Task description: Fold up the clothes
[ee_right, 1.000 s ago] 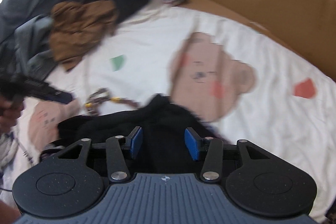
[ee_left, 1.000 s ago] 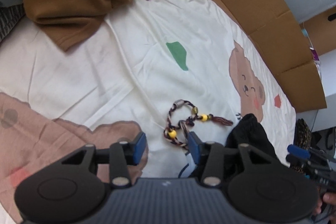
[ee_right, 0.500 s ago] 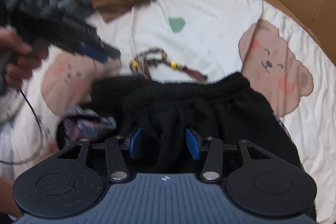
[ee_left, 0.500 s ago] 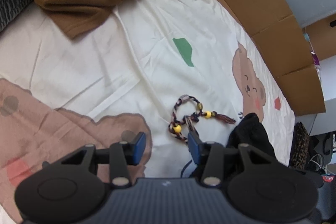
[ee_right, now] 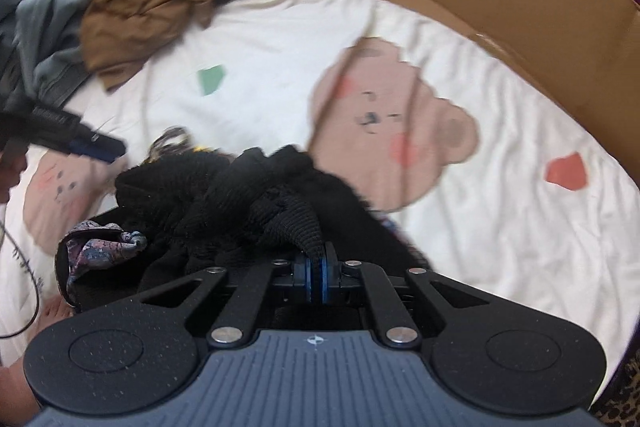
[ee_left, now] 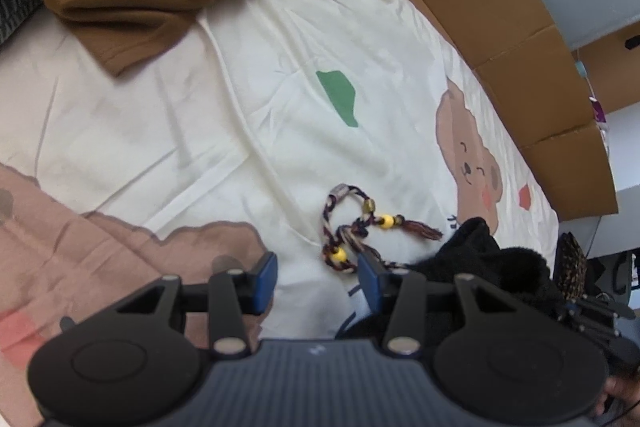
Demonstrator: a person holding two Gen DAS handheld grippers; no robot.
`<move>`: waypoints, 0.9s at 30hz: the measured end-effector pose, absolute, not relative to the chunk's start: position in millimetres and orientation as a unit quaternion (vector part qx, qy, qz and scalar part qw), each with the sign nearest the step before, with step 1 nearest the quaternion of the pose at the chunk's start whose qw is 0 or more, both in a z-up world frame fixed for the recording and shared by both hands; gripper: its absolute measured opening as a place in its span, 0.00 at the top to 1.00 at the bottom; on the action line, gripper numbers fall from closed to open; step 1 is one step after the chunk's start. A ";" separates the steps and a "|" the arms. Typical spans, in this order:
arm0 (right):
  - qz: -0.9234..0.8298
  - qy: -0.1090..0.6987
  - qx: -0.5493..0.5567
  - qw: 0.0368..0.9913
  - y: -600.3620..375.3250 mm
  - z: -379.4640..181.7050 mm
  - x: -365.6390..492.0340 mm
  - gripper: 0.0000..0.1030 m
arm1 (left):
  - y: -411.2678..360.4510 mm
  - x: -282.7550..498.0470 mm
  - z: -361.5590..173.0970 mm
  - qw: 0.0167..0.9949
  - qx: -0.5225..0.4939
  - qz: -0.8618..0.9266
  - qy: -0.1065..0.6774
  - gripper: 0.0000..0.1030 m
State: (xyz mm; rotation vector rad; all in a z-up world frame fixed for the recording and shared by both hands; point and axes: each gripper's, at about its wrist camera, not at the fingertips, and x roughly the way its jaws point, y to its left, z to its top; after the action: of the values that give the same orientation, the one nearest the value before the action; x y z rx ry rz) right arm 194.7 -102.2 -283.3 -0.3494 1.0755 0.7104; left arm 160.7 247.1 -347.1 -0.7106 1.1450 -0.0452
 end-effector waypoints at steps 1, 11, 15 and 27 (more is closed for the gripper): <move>0.326 0.502 -0.152 0.786 -106.7 -283.2 198.6 0.97 | 245.6 161.7 -346.6 0.781 -0.327 -0.022 0.531 0.55; 0.338 0.519 -0.134 0.774 -110.6 -295.7 186.9 0.97 | 210.1 157.5 -349.8 0.762 -0.300 -0.093 0.567 0.34; 0.337 0.519 -0.127 0.775 -115.4 -297.1 188.2 0.97 | 187.1 152.5 -362.8 0.745 -0.275 -0.112 0.597 0.34; 0.315 0.504 -0.132 0.793 -113.9 -276.9 185.7 0.84 | 195.4 145.6 -344.2 0.727 -0.328 -0.161 0.581 0.91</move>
State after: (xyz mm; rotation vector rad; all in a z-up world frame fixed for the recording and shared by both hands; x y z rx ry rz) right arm 185.7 -113.9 -276.9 -0.2828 1.0846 0.6771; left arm 145.6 195.4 -344.2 -0.7227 1.2816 -0.3545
